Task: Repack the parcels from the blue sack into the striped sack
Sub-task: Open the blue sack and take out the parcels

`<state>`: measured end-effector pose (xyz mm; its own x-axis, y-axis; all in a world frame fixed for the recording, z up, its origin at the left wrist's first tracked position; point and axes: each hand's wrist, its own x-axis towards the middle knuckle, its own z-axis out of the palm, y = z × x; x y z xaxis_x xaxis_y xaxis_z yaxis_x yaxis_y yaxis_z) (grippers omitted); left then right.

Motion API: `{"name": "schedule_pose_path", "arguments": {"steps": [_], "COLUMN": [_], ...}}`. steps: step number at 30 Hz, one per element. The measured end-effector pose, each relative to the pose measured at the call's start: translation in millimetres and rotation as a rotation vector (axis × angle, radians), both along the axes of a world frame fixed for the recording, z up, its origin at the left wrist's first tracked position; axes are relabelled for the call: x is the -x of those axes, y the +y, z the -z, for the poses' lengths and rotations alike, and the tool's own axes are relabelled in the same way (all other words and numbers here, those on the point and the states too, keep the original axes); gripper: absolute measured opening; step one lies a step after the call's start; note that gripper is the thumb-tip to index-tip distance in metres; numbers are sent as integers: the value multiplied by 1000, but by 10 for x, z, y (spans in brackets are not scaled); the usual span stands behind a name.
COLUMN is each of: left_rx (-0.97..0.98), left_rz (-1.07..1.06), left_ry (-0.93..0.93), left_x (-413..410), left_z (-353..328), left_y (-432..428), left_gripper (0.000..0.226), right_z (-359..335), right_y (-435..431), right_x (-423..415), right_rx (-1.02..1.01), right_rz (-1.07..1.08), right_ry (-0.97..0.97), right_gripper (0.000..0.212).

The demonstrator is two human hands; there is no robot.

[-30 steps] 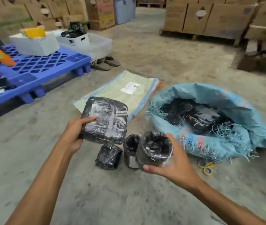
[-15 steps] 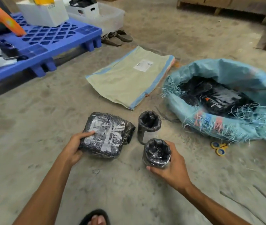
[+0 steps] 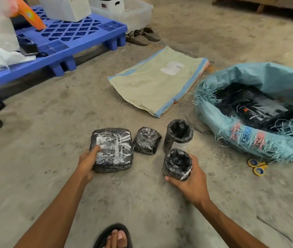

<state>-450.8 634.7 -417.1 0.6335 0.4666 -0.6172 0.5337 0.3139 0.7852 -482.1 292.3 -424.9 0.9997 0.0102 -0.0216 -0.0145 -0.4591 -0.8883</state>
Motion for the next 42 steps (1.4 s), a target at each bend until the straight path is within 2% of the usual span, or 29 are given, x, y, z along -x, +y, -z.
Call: {"name": "schedule_pose_path", "arguments": {"steps": [4, 8, 9, 11, 13, 15, 17, 20, 22, 25, 27, 29, 31, 33, 35, 37, 40, 41, 42], "left_rx": [-348, -943, -1046, -1096, -1070, -1049, -1011, -853, -764, -770, -825, -945, -1025, -1112, -1195, -1234, -1218, -1210, -1209], "left_rz": [139, 300, 325, 334, 353, 444, 572, 775, 933, 1142, 1226, 1254, 1252, 1233, 1218, 1244, 1295, 1297, 1289], "left_ry": [77, 245, 213, 36, -206, -451, -658, -794, -760, -669, -565, -477, -407, -346, -254, -132, -24, -17, -24], "left_x": [-159, -305, -401, -619, -882, -1122, -1321, -1516, -1598, -1710, -1806, -1940, -2052, -2193, -2350, -2507, -2692, -2729, -2754], "left_z": [22, -105, -186, -467, -777, -1100, -1401, -1719, -1776, -1618, -1384, -1127, -917, -736, -573, -436, -236, -174, -123], "left_y": [-46, -177, -271, -562, -940, -1430, -2001, -2823, -3258, -3786, -4025, -4194, -4275, -4340, -4387, -4449, -4515, -4523, -4529], "left_gripper": [35, 58, 59, 58, 49, 38, 30, 21, 13, 14, 18, 20, 23, 31, 62, 93, 109, 113, 117], "right_z": [16, -151, -242, -475, -774, -1108, -1417, -1697, -1762, -1632, -1367, -1086, -855, -756, -638, -235, 868, 970, 775], "right_y": [62, -90, -180, -389, -639, -965, -1350, -1923, -2211, -2525, -2665, -2703, -2705, -2701, -2714, -2905, -3380, -3361, -3178], "right_x": [-69, 7, 28, -19, -246, -598, -991, -1460, -1656, -1845, -1939, -2012, -2089, -2191, -2358, -2635, -3241, -3285, -3176], "right_rx": [24, 191, 240, 310, 379, 444, 515, 583, 617, 563, 371, 16, -224, -360, -505, -585, -679, -680, -672], "right_rz": [0, -64, -78, -93, -73, 4, 133, 252, 258, 310, 402, 476, 615, 708, 744, 811, 1017, 1081, 1108], "right_ry": [14, -9, -44, -175, -339, -473, -529, -427, -303, -34, 206, 401, 485, 548, 564, 545, 541, 521, 480], "right_gripper": [97, 116, 111, 83, 56, 39, 26, 18, 20, 19, 13, 8, 16, 25, 35, 71, 116, 130, 138]}}
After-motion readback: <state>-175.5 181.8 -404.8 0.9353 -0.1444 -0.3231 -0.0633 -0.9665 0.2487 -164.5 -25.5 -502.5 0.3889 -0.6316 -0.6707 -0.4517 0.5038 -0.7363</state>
